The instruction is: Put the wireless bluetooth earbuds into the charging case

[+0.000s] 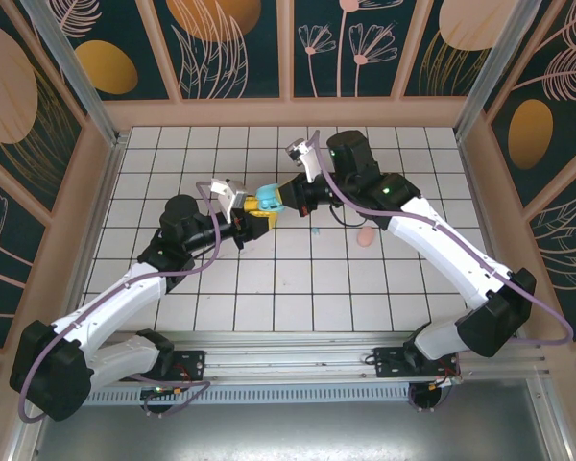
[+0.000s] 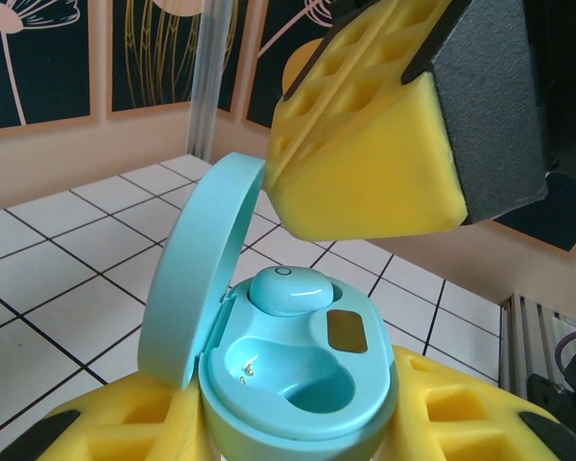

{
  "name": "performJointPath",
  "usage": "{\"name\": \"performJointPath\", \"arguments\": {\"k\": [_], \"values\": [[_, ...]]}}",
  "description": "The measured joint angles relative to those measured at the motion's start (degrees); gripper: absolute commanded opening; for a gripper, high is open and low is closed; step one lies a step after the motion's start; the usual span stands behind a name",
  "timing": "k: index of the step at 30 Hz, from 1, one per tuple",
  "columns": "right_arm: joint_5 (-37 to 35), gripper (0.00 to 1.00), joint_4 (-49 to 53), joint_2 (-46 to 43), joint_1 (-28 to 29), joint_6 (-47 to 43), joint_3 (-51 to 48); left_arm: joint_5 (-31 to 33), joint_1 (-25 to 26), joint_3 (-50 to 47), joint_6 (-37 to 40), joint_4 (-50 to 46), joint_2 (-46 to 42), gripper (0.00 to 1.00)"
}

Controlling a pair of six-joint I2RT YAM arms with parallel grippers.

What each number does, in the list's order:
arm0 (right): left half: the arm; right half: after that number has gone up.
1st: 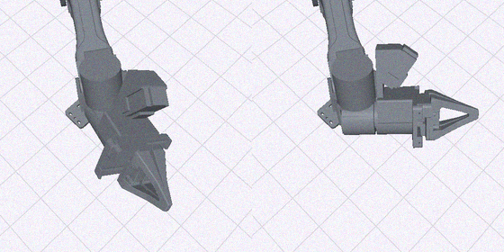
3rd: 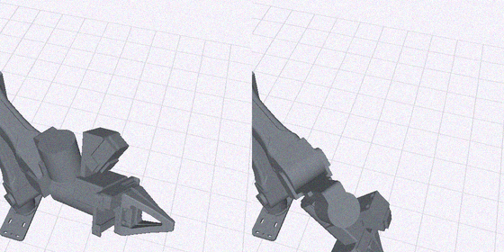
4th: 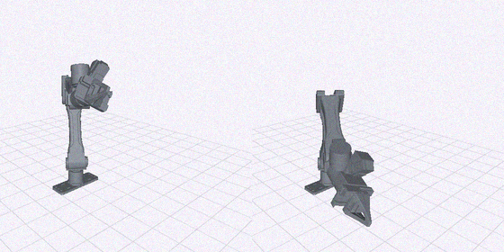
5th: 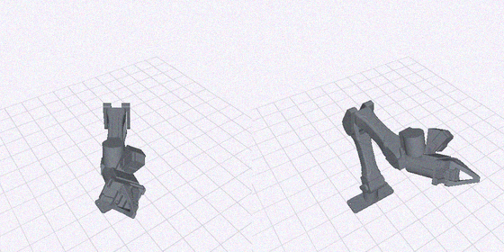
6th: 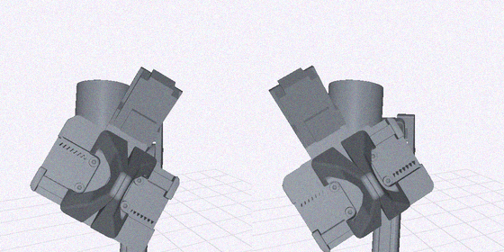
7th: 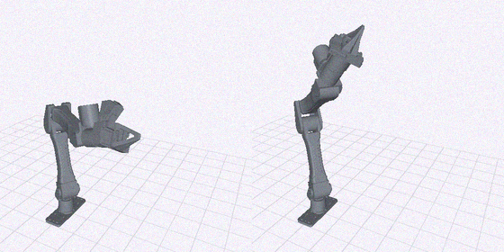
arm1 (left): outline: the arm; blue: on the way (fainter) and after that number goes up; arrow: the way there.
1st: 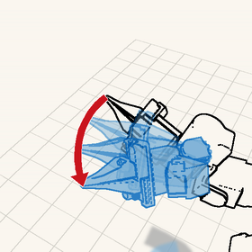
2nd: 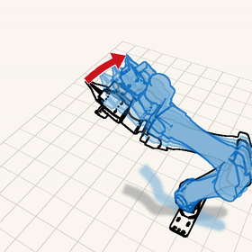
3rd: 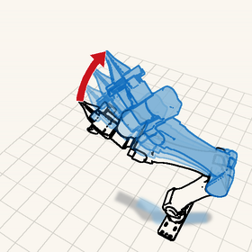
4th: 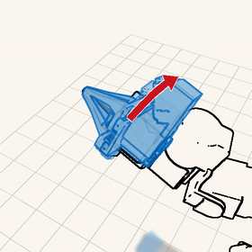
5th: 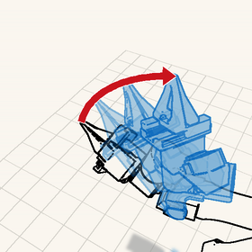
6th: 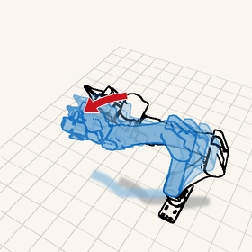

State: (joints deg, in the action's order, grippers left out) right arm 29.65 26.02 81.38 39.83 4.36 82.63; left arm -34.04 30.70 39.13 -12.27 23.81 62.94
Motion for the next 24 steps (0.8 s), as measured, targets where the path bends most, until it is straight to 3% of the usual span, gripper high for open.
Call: {"name": "performJointPath", "arguments": {"k": [24], "values": [[-0.2,0.00,0.9,-3.3,0.0,0.0,0.0,0.0,0.0,0.0,0.0,0.0,0.0,0.00]]}}
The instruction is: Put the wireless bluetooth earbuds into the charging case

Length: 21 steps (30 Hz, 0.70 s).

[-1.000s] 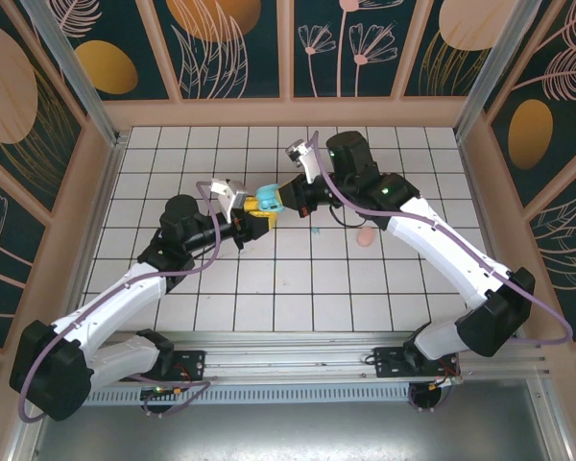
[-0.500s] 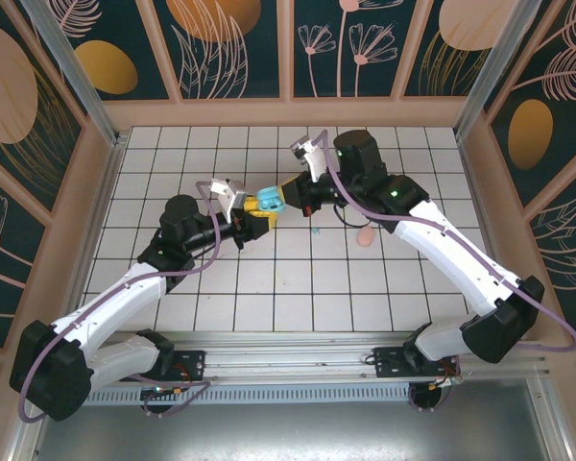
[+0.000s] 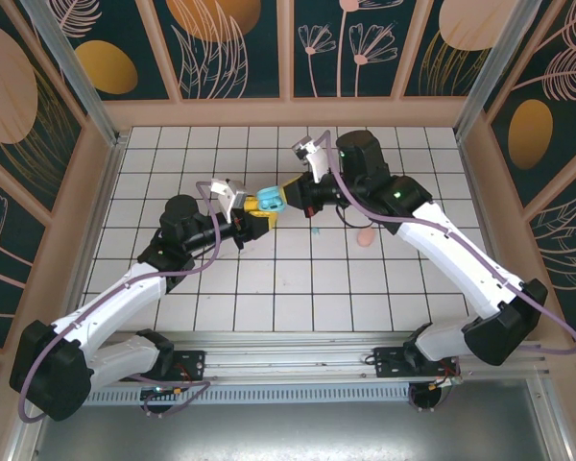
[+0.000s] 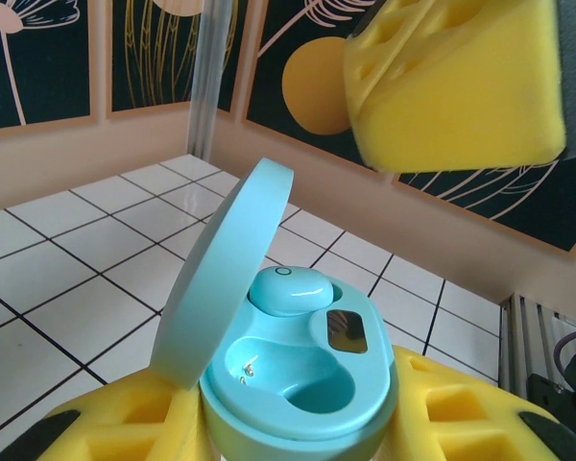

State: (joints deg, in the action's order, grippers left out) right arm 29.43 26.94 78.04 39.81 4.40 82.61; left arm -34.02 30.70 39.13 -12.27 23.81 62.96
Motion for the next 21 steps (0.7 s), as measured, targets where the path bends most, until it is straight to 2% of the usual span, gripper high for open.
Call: {"name": "performJointPath", "arguments": {"k": [9,13,17,21], "values": [[-0.1,0.00,-0.5,-3.4,-4.4,2.4,0.0,0.0,0.0,0.0,0.0,0.0,0.0,0.00],[-3.7,0.00,-0.5,-4.0,-8.7,5.0,-0.4,0.0,0.0,0.0,0.0,0.0,0.0,0.00],[-8.4,0.00,0.3,-1.9,-14.4,7.2,-2.4,0.0,0.0,0.0,0.0,0.0,0.0,0.00],[-9.6,0.01,-0.2,3.0,-17.4,8.3,-6.3,0.0,0.0,0.0,0.0,0.0,-0.2,0.00]]}}
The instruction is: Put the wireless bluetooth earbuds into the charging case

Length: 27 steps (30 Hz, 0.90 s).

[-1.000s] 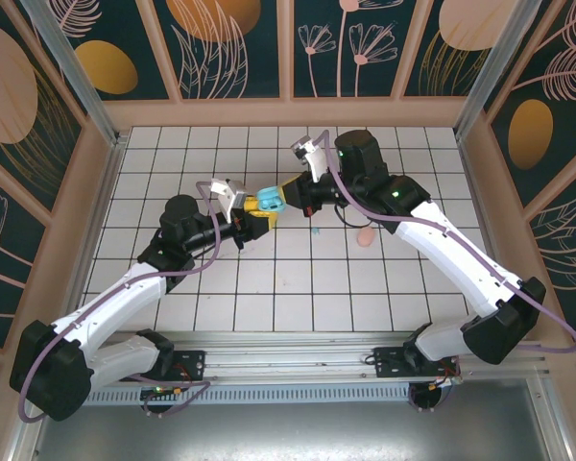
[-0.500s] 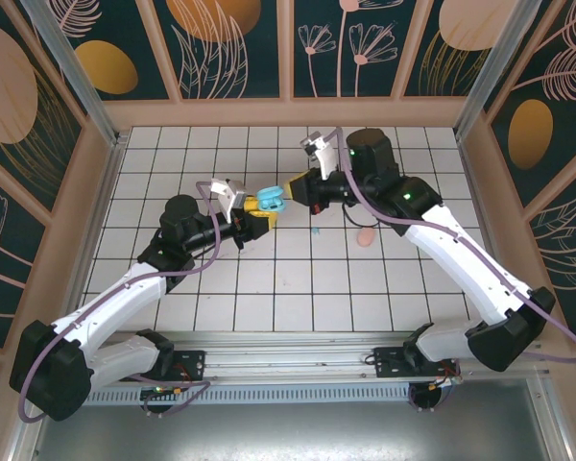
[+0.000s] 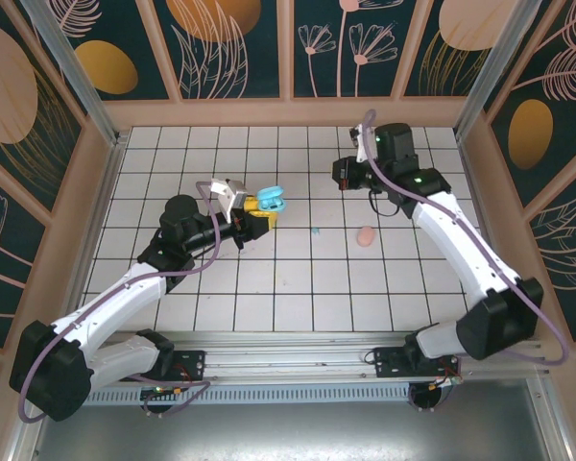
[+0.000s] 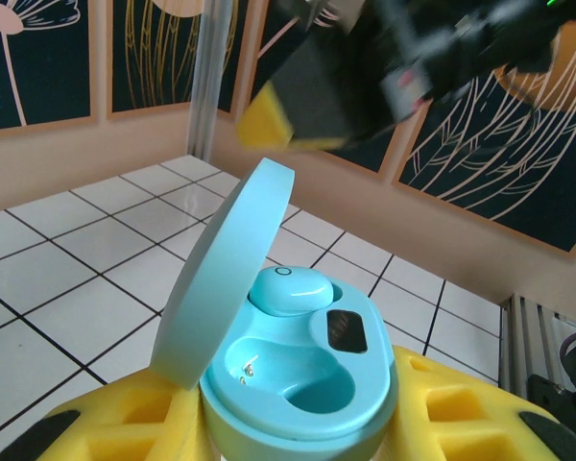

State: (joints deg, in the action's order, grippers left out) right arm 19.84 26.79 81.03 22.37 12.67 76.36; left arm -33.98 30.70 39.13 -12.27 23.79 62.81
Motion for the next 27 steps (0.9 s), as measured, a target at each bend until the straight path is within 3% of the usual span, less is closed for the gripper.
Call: {"name": "performJointPath", "arguments": {"k": [8,16,27], "values": [[5.6,0.06,-5.5,14.5,-4.5,-0.7,-3.3,0.2,0.0,0.0,0.0,0.0,-0.6,0.00],[8.6,0.13,-5.3,32.1,-5.1,-5.7,1.9,0.4,0.0,-0.2,0.0,0.0,-1.0,0.00],[9.6,0.16,-3.8,40.4,-1.7,-12.8,7.0,1.0,0.0,-0.5,0.0,0.0,-1.2,0.00]]}}
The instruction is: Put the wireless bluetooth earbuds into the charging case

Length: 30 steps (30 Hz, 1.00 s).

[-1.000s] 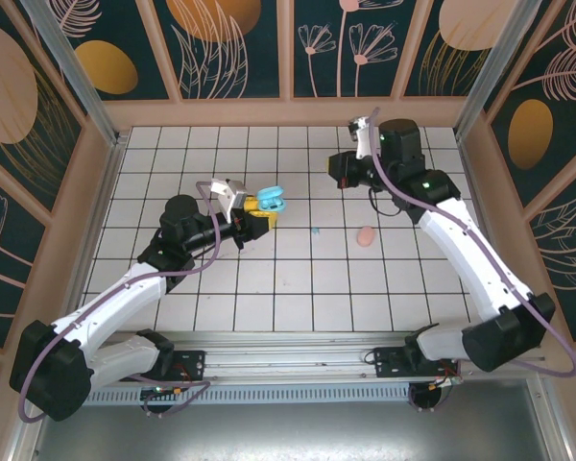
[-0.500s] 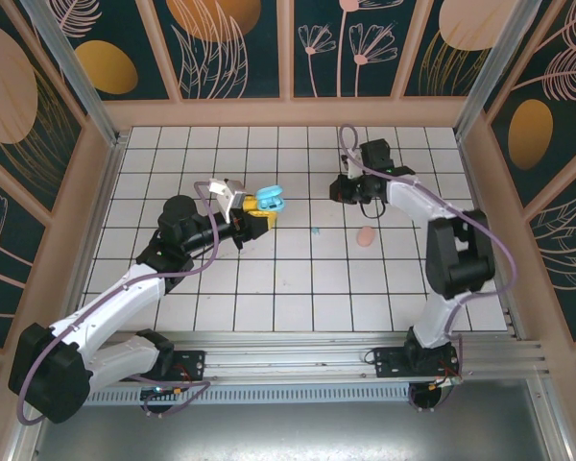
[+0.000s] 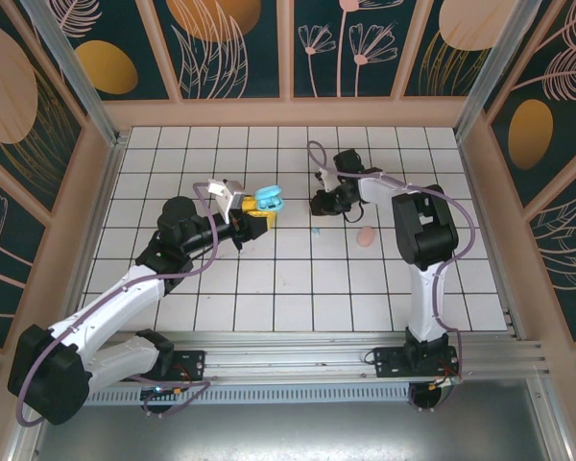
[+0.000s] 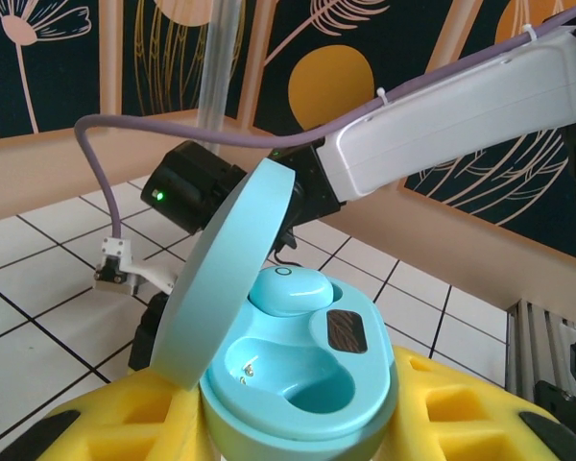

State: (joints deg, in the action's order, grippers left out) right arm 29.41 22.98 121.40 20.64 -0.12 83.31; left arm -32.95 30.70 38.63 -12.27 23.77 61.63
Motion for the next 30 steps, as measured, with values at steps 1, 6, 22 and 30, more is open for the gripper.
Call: {"name": "performJointPath", "arguments": {"k": [1,6,22,30], "values": [[0.1,0.16,0.2,0.3,0.1,-0.3,0.0,0.0,0.0,0.0,0.0,0.0,0.0,0.00],[0.2,0.14,0.7,0.7,0.6,-1.6,-0.6,0.0,0.0,0.0,0.0,0.0,-0.1,0.00],[0.1,0.11,-1.4,-5.0,2.0,-2.3,-9.2,0.0,0.0,0.0,0.0,0.0,-0.2,0.00],[0.1,0.21,-1.0,-6.6,2.1,-1.4,-10.8,0.0,0.0,0.0,0.0,0.0,-0.5,0.00]]}}
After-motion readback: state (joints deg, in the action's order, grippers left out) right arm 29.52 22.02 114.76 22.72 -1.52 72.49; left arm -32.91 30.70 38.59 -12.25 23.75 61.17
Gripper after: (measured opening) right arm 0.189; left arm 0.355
